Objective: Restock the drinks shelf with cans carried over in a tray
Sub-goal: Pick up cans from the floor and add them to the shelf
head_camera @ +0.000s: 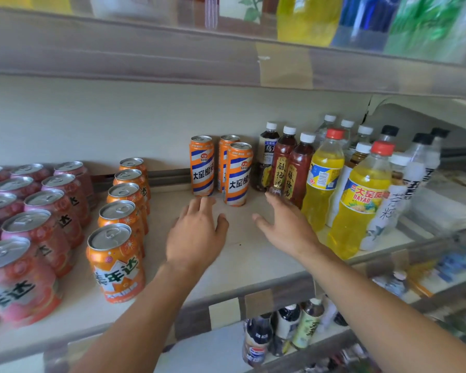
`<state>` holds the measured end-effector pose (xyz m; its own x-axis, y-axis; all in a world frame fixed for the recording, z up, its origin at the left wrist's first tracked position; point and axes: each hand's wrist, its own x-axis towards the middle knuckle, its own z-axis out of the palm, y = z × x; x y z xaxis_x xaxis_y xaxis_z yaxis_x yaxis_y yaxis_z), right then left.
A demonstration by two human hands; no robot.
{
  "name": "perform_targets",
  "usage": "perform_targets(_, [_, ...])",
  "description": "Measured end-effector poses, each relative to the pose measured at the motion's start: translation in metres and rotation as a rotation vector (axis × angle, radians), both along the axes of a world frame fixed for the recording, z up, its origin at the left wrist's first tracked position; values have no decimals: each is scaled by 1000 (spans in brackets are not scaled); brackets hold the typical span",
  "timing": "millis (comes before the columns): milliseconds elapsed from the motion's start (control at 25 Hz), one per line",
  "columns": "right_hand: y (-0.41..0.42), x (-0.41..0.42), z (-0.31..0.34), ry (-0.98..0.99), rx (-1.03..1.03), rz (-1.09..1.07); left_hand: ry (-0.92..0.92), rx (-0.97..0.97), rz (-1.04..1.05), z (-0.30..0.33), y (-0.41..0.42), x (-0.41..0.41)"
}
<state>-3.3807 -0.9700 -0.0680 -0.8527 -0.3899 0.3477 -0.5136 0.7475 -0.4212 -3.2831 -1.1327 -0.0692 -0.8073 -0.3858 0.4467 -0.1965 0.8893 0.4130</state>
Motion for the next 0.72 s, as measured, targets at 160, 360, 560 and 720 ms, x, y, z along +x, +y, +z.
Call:
perform_targets(160, [44,46,10,42,34,14,44,-26,-29,17,31,25])
perform_targets(360, [94,95,19,-4,-2,4,80,-17,-83,25,84,65])
perform_targets(560, [134,140,23,-9,-77,-16,142,44,-168,31,135,89])
perform_targets(720, [163,165,22,-3,-73,-59,164,54,-239,32,166,96])
